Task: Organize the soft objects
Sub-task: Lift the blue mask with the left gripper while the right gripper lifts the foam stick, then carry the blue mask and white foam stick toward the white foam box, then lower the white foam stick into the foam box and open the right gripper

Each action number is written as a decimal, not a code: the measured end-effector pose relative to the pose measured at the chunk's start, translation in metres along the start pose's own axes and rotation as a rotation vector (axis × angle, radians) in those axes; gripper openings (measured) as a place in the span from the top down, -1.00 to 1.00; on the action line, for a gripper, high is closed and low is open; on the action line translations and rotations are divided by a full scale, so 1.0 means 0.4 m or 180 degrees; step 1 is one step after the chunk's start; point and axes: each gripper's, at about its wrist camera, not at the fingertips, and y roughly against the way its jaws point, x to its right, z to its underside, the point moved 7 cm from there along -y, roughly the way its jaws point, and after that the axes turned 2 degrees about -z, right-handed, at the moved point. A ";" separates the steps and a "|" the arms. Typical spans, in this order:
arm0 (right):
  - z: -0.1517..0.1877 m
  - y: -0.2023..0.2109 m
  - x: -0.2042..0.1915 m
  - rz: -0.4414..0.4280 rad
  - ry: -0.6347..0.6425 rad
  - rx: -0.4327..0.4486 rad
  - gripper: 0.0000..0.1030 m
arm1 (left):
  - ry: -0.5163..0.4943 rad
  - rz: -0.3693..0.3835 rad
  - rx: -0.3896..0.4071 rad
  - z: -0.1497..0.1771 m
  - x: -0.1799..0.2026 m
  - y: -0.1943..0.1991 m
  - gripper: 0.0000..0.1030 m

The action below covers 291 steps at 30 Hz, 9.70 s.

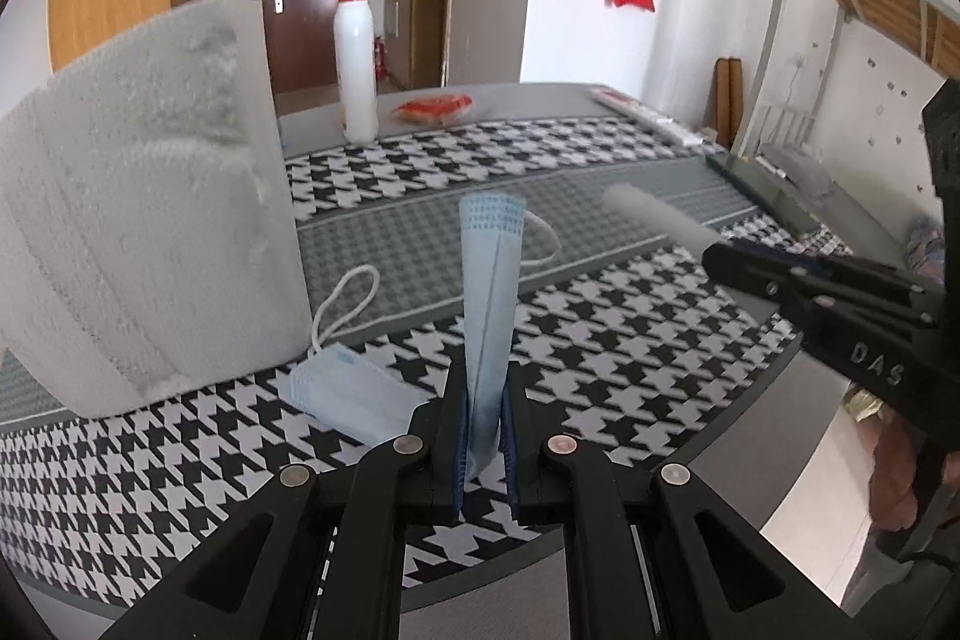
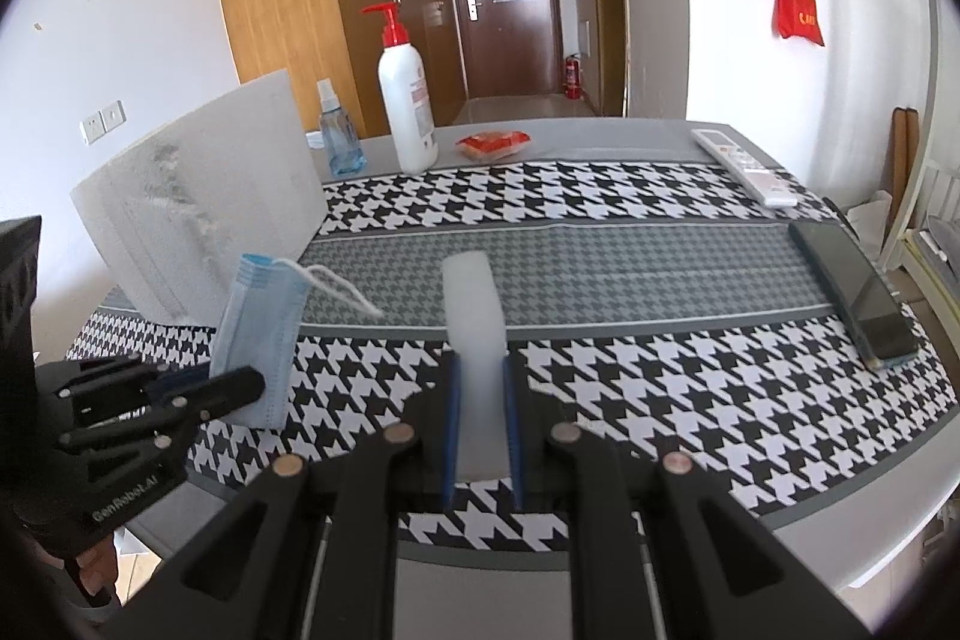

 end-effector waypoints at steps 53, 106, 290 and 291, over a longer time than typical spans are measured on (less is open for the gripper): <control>-0.033 0.079 0.016 0.0132 -0.0011 0.0258 0.67 | -0.0231 0.0073 0.0592 -0.099 0.017 0.109 0.93; -0.158 0.195 -0.022 0.0115 0.0147 0.0798 0.67 | -0.0315 -0.0078 0.1259 -0.238 0.018 0.230 0.93; -0.383 -0.113 -0.533 -0.0910 0.0787 0.0443 -0.91 | 0.0893 -0.1428 0.1233 -0.070 -0.559 0.328 0.93; -0.381 -0.107 -0.533 -0.0901 0.0804 0.0458 -0.93 | 0.0894 -0.1416 0.1233 -0.070 -0.558 0.329 0.93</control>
